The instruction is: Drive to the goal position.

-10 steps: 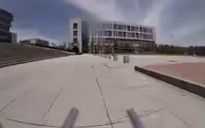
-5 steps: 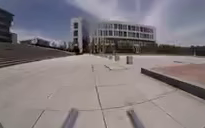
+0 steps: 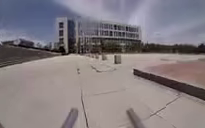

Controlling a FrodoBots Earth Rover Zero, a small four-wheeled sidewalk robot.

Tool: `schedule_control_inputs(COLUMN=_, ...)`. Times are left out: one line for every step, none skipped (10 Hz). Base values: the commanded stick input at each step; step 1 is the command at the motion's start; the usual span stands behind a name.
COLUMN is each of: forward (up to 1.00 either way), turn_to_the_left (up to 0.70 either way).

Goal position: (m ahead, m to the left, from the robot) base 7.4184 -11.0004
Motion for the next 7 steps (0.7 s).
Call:
schedule_control_inputs(forward=1.0, turn_to_the_left=0.0)
schedule_control_inputs(forward=1.0, turn_to_the_left=0.0)
schedule_control_inputs(forward=1.0, turn_to_the_left=0.0)
schedule_control_inputs(forward=1.0, turn_to_the_left=0.0)
schedule_control_inputs(forward=1.0, turn_to_the_left=0.0)
schedule_control_inputs(forward=1.0, turn_to_the_left=0.0)
schedule_control_inputs(forward=1.0, turn_to_the_left=0.0)
